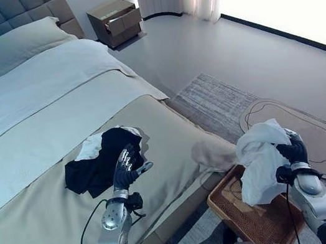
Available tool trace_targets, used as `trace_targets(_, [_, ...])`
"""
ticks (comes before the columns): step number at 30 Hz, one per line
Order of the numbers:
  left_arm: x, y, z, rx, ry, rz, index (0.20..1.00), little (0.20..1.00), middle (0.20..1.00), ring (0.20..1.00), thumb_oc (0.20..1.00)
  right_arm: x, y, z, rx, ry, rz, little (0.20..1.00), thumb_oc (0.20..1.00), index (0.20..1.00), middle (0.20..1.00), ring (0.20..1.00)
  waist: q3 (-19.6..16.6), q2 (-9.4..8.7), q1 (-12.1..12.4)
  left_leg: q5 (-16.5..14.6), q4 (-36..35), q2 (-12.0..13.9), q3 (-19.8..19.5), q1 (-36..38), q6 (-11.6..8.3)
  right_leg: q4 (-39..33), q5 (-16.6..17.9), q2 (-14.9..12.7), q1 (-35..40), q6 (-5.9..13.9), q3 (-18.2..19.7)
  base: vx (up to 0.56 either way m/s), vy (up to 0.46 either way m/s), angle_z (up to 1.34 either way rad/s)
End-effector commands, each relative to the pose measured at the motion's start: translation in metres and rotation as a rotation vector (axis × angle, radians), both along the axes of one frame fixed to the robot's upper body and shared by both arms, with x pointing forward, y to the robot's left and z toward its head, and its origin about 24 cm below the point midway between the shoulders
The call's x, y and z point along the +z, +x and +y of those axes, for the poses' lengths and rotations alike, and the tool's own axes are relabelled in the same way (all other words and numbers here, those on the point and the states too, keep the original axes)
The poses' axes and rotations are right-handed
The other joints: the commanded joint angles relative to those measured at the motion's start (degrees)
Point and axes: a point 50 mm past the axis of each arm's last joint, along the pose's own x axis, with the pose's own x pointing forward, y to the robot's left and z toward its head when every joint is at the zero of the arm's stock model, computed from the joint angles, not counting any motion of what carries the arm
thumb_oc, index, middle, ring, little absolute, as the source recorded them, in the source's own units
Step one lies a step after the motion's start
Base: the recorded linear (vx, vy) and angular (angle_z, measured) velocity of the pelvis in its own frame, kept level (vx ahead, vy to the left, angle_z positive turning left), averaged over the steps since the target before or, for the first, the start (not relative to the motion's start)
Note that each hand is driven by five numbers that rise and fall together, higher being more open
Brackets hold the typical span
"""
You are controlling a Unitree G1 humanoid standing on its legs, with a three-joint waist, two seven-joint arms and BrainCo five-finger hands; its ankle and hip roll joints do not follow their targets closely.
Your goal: Pick up clothes into the bucket
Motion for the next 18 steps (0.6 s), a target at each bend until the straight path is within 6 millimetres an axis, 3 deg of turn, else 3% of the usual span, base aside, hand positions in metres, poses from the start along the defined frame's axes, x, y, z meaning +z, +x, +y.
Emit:
trace_targets(1, [0.033,0.021,0.013,0.038,-0.049,-0.168,1.000,1.000,1.000,1.000,1.000,0.055,0.037,-0.001,-0.007,-0.064,-0.279,0.200,0.200,0.200,0.200,0.200,6.1,-3.66,-0.8,-8.5,12.8,-0.5,0.3,-4.6,1.37,9.0,-1.0,-6.9,-4.8,3.48,5.9,-0.23,0.012,-0.19])
trace_targets(6, [0.059,0.030,0.017,0.071,-0.075,-0.296,1.000,1.000,1.000,1.000,1.000,0.076,0.058,-0.007,-0.064,-0.085,-0.351,0.200,0.200,0.200,0.200,0.200,10.8,-2.95,-0.9,-10.7,22.0,0.3,0.6,-13.5,1.26,16.2,-1.8,-7.0,-14.1,2.97,8.3,-0.23,-0.014,-0.12])
trace_targets(18, [0.085,0.032,0.016,0.095,-0.117,-0.424,1.000,1.000,1.000,1.000,1.000,0.129,0.082,-0.016,-0.143,-0.151,-0.526,0.200,0.200,0.200,0.200,0.200,13.7,-0.09,-0.9,-15.1,38.0,1.6,1.9,-34.2,1.68,31.5,-5.4,-5.5,-37.3,1.31,14.1,-0.16,-0.010,-0.08])
